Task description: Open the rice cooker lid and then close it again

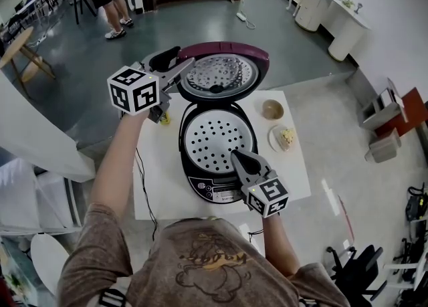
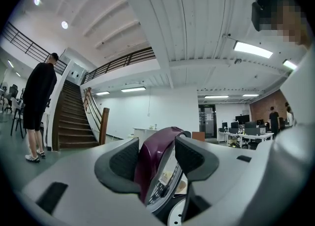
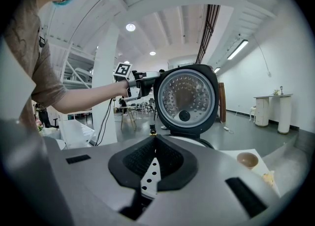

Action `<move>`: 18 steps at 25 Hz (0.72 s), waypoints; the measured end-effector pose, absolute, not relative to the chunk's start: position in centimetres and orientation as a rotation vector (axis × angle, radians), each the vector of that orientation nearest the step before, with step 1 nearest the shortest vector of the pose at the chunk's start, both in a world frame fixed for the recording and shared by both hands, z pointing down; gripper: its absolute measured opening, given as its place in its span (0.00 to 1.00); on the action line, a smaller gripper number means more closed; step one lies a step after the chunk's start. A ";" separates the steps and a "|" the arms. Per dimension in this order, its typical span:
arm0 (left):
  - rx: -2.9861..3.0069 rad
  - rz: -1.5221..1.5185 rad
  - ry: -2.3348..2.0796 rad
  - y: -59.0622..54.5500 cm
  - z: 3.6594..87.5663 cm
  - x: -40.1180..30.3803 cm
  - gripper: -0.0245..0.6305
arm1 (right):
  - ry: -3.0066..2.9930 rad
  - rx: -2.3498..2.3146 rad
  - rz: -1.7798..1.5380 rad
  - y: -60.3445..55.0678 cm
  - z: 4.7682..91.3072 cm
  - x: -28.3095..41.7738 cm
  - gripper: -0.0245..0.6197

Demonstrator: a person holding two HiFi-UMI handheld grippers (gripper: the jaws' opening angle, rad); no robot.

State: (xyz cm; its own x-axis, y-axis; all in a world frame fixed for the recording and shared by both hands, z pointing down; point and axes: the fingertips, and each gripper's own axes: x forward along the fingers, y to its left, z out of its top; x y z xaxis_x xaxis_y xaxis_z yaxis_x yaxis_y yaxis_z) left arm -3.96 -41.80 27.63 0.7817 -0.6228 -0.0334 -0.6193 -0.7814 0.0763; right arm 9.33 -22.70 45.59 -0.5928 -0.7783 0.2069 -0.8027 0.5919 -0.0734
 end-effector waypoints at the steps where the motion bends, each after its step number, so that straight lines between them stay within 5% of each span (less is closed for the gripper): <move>1: 2.908 -0.089 -1.015 -41.8 27.6 -4.0 0.39 | -2.665 1.334 0.239 -22.7 45.6 9.3 0.04; 18: 2.906 -0.172 -0.928 -37.3 27.8 -3.9 0.39 | -2.667 1.313 0.204 -22.5 45.5 9.2 0.04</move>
